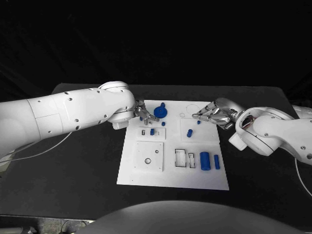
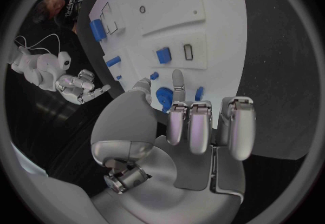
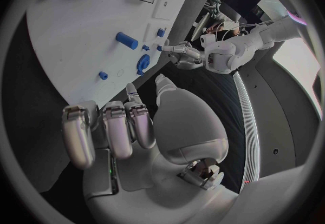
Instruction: Assemble the parts on the task board
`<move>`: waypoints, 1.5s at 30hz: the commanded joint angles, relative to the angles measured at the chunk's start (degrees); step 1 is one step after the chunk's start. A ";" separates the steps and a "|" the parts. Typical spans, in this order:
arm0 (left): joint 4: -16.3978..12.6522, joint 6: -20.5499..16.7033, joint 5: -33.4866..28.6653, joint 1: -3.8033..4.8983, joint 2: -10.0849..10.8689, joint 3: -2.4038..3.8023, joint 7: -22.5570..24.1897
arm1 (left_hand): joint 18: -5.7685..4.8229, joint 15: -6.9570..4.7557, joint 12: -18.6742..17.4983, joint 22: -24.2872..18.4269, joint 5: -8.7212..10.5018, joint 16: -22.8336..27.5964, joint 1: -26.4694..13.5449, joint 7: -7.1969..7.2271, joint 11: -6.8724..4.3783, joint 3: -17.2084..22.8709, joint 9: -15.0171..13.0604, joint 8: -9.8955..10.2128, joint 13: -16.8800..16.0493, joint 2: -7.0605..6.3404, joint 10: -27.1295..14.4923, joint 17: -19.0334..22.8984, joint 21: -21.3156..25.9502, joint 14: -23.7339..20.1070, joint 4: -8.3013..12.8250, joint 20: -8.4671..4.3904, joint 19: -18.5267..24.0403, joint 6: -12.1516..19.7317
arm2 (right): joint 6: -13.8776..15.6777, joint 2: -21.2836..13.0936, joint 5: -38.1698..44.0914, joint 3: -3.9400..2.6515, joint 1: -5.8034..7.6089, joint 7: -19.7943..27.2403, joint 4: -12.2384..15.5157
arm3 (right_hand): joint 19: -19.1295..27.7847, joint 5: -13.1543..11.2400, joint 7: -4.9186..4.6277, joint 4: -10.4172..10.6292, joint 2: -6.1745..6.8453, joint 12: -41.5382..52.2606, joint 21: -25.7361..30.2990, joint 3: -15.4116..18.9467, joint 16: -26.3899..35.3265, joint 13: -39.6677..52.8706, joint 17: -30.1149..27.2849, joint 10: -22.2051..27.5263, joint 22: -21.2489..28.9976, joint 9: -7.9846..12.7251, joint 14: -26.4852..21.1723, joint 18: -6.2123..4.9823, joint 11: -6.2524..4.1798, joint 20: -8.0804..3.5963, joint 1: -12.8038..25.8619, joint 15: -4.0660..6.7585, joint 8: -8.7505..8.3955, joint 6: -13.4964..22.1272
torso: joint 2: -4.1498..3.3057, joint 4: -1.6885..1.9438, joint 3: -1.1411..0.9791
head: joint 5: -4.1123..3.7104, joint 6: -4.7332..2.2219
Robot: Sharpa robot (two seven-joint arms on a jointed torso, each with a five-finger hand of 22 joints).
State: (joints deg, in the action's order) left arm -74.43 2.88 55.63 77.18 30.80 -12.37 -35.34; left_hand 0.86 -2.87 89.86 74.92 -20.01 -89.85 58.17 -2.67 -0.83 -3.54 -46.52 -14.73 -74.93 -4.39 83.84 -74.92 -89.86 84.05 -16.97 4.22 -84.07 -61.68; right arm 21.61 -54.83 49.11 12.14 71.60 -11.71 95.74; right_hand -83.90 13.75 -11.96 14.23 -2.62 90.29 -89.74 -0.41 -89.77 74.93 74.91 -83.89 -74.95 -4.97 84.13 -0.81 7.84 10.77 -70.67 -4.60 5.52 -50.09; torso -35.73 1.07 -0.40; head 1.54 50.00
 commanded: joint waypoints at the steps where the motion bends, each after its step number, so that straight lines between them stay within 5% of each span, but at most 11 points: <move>1: -1.45 -14.33 -3.29 0.23 1.47 0.16 12.62 | -0.86 0.43 0.14 15.08 0.41 -0.15 1.17 -0.31 0.56 -0.36 0.20 0.71 -15.07 0.14 6.16 -15.08 -0.14 5.95 0.08 0.17 -5.93 1.43 | -0.26 -0.10 0.55 0.00 -0.05 0.25 0.01 | -6.10 0.27 -0.25 -0.37 -0.11 -0.29 -0.26 0.09 -0.23 15.07 15.09 -6.11 -15.05 0.09 5.87 0.81 0.42 0.45 -0.37 -0.41 0.23 0.11 | -0.01 0.07 -0.03 | 0.07 0.00; 4: -2.38 -19.38 -5.46 0.33 3.12 0.23 17.19 | -0.86 0.67 0.14 15.08 0.11 -0.15 3.15 -0.58 0.72 -0.52 0.87 1.33 -15.07 0.48 6.16 -15.08 -0.14 5.95 0.09 0.47 -5.93 2.37 | -0.31 -0.14 0.52 0.01 -0.06 0.28 0.00 | -6.10 0.27 -0.25 -0.37 -0.11 -0.29 -0.26 0.09 -0.23 15.07 15.09 -6.11 -15.05 0.09 5.87 0.81 0.42 0.45 -0.37 -0.41 0.23 0.11 | 0.04 0.05 -0.02 | 0.10 0.00; 8: -2.34 -20.01 -6.17 0.44 4.45 0.26 18.35 | -0.86 0.28 0.14 15.08 -0.45 -0.15 3.41 0.18 0.08 -0.89 0.21 -0.17 -15.07 0.40 6.16 -15.08 -0.14 5.95 0.02 0.37 -5.93 -0.03 | -0.46 -0.11 0.50 0.01 -0.08 0.21 -0.10 | -6.10 0.27 -0.25 -0.37 -0.11 -0.29 -0.26 0.09 -0.23 15.07 15.09 -6.11 -15.05 0.09 5.87 0.81 0.42 0.45 -0.37 -0.41 0.23 0.11 | 0.10 0.07 -0.01 | 0.28 -0.03; 15: 0.88 -12.90 -2.89 0.57 3.93 0.19 16.03 | -0.86 -0.65 0.14 15.08 -0.77 -0.15 2.81 1.50 -0.96 -1.22 -2.95 -3.14 -15.07 -0.38 6.16 -15.08 -0.14 5.95 -0.02 -0.43 -5.93 -3.03 | -0.71 0.00 0.49 0.01 -0.11 0.09 -0.13 | -6.10 0.27 -0.25 -0.37 -0.11 -0.29 -0.26 0.09 -0.23 15.07 15.09 -6.11 -15.05 0.09 5.87 0.81 0.42 0.45 -0.37 -0.41 0.23 0.11 | -0.06 -0.06 0.09 | 0.50 -0.38; 25: 6.92 -2.49 2.00 0.59 1.15 0.22 12.42 | -0.86 -0.88 0.14 15.08 -0.76 -0.15 2.49 1.97 -1.42 -1.13 -3.97 -3.87 -15.07 -0.34 6.16 -15.08 -0.14 5.95 -0.04 -0.68 -5.93 -4.22 | -1.01 -0.12 0.48 0.02 -0.12 -0.12 0.04 | -6.10 0.24 -0.26 -0.39 -0.17 -0.29 -0.26 0.12 -0.23 15.07 15.09 -6.11 -15.05 0.10 5.87 0.81 0.42 0.46 -0.41 -0.42 0.22 0.14 | -0.09 -0.08 0.02 | 0.47 -0.25; 36: 11.50 2.75 3.78 0.60 -1.10 0.23 10.15 | -0.86 -0.87 0.14 15.08 -0.70 -0.15 2.47 2.01 -1.47 -1.10 -4.02 -3.86 -15.07 -0.30 6.16 -15.08 -0.14 5.95 -0.02 -0.70 -5.93 -4.24 | -1.19 -0.09 0.48 0.02 -0.12 -0.34 0.14 | -6.10 0.22 -0.26 -0.38 -0.18 -0.29 -0.26 0.14 -0.23 15.07 15.09 -6.11 -15.05 0.10 5.87 0.81 0.43 0.46 -0.39 -0.42 0.22 0.15 | -0.01 -0.07 -0.02 | 0.55 0.00; 45: 13.73 5.84 5.50 0.59 -2.16 -0.39 7.87 | -0.86 -0.86 0.14 15.08 -0.21 -0.15 2.19 1.97 -1.50 -1.14 -3.96 -3.40 -15.07 -0.31 6.16 -15.08 -0.14 5.95 -0.03 -0.73 -5.93 -3.89 | -1.08 0.09 0.48 0.02 -0.12 -0.27 0.09 | -6.10 0.22 -0.26 -0.38 -0.18 -0.29 -0.26 0.14 -0.23 15.07 15.09 -6.11 -15.05 0.10 5.87 0.81 0.43 0.46 -0.39 -0.42 0.22 0.15 | 0.06 -0.05 -0.03 | 0.57 0.00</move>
State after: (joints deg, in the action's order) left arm -60.96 5.29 59.53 77.70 28.85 -12.75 -25.69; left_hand 0.86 -3.40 89.86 74.91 -20.51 -89.85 60.68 -0.70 -2.06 -4.42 -50.47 -18.40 -74.91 -4.61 84.04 -74.90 -89.86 83.94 -17.05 3.80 -84.08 -65.52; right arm 21.30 -54.81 49.10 12.14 71.51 -11.95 95.78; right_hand -83.90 13.75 -11.95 14.06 -2.62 90.29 -89.74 -0.25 -89.77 74.93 74.90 -83.89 -74.92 -4.93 84.13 -0.81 7.84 10.77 -70.67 -4.60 5.52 -50.09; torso -35.69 1.03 -0.43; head 2.07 50.00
